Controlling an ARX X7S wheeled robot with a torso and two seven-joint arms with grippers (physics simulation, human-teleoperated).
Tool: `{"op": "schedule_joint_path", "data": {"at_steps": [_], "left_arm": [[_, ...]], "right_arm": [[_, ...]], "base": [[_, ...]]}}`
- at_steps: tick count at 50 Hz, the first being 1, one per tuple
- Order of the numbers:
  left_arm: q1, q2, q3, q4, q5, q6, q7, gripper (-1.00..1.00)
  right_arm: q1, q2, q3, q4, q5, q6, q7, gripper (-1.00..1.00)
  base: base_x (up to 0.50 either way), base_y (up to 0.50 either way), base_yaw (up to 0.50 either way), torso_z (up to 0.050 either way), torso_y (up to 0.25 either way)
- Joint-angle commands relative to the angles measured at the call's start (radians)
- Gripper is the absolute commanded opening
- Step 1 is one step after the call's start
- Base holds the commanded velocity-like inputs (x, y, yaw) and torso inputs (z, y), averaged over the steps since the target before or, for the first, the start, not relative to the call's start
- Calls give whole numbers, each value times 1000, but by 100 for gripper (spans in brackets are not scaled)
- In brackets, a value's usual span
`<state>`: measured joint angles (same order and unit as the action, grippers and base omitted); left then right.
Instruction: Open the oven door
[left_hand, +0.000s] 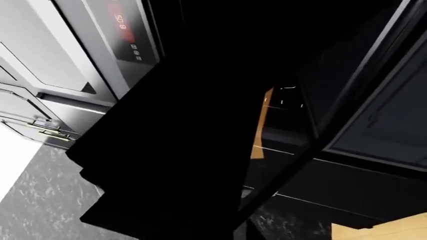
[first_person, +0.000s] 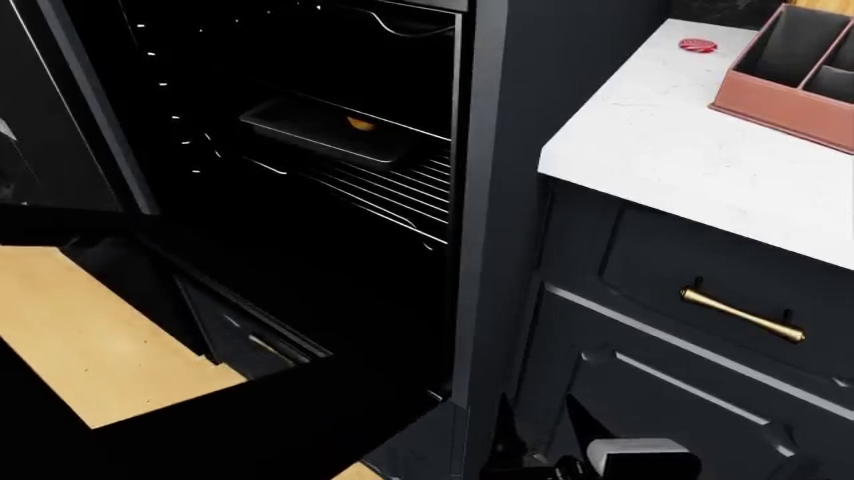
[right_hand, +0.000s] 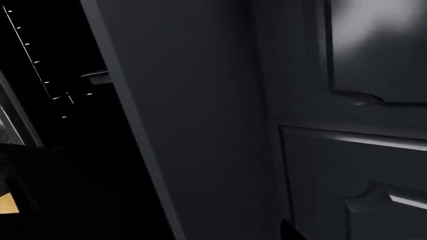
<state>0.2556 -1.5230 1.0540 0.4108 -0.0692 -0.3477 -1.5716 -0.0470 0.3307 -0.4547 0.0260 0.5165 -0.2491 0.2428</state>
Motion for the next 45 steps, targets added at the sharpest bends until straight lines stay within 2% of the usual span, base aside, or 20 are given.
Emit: {"op": "schedule_joint_path", "data": {"at_steps": [1,11,35,45], "left_arm": [[529,107,29,45,46,151,1,-100],[515,148,66,-32,54,207,5,-100],[490,239,164,-71,42,198,20,-100],[491,319,194,-194,32,293,35,-100]], "right_arm": [[1,0,-7,-3,-3,3,1,100],[7,-2,-12,1,-4,6,0,100],[15,-10,-19,34,1,-9,-15,100],[22,-11,-22,41,0,-5,-13,100]], "base": [[0,0,0,0,0],[0,-3,-1,0,0],[-3,-2,3,0,0],[-6,-4,8,0,0]]}}
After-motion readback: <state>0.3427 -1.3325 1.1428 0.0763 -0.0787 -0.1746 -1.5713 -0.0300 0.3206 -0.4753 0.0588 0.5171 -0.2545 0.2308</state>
